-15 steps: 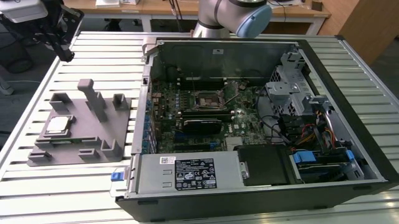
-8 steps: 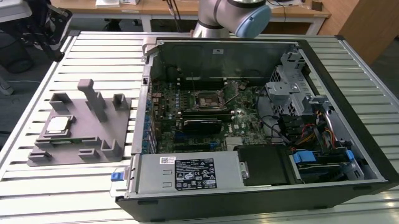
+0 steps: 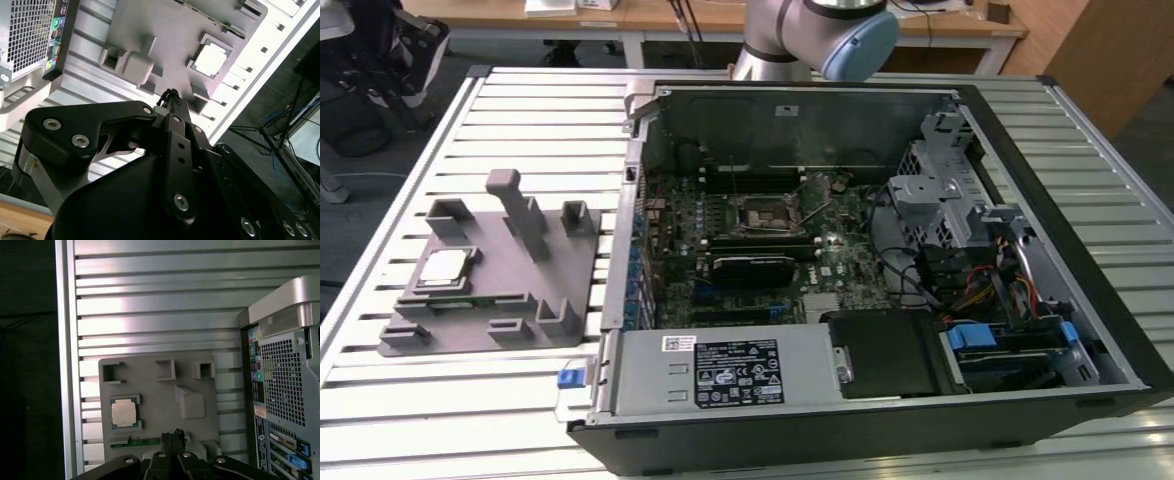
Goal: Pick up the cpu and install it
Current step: 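Reach for the cpu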
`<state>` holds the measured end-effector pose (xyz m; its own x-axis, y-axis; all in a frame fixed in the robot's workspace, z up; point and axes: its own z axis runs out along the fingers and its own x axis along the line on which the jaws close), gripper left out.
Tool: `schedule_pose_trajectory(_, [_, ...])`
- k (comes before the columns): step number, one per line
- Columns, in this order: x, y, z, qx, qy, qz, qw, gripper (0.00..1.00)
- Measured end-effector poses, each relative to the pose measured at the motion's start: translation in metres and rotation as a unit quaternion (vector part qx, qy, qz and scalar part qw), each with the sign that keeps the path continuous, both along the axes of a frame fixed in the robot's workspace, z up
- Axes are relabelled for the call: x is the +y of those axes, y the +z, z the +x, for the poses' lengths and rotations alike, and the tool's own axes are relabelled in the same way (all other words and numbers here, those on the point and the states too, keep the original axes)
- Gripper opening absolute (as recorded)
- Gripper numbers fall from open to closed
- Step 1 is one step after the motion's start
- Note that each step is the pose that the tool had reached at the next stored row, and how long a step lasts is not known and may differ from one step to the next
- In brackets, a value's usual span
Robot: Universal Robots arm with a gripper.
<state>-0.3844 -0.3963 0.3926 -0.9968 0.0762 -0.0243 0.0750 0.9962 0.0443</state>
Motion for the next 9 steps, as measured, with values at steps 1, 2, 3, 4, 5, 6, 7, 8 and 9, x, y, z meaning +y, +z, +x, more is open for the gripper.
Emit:
schedule_pose_trajectory(1, [0.0000, 0.0000, -0.002, 0.0000, 0.000, 0.0000, 1.0000, 0.11])
schedule_pose_trajectory(2, [0.0001, -0.0001, -0.005, -0.0001, 0.000, 0.0000, 1.0000, 0.11])
schedule_pose_trajectory(3, [0.0001, -0.0002, -0.007, -0.0001, 0.000, 0.0001, 1.0000, 0.11])
schedule_pose_trajectory(4, [0.0002, -0.0002, -0.009, -0.0001, 0.000, 0.0001, 1.0000, 0.11])
schedule_pose_trajectory(5, [0.0002, -0.0002, -0.012, -0.0001, 0.000, 0.0001, 1.0000, 0.11])
schedule_pose_trajectory(6, [0.0003, -0.0001, -0.014, -0.0001, 0.000, 0.0000, 1.0000, 0.11])
schedule_pose_trajectory(7, [0.0003, -0.0002, -0.016, -0.0001, 0.000, 0.0000, 1.0000, 0.11])
schedule_pose_trajectory(8, [0.0003, -0.0001, -0.019, 0.0000, 0.000, 0.0000, 1.0000, 0.11])
schedule_pose_trajectory(9, [0.0004, -0.0001, -0.021, 0.0000, 0.000, 0.0000, 1.0000, 0.11])
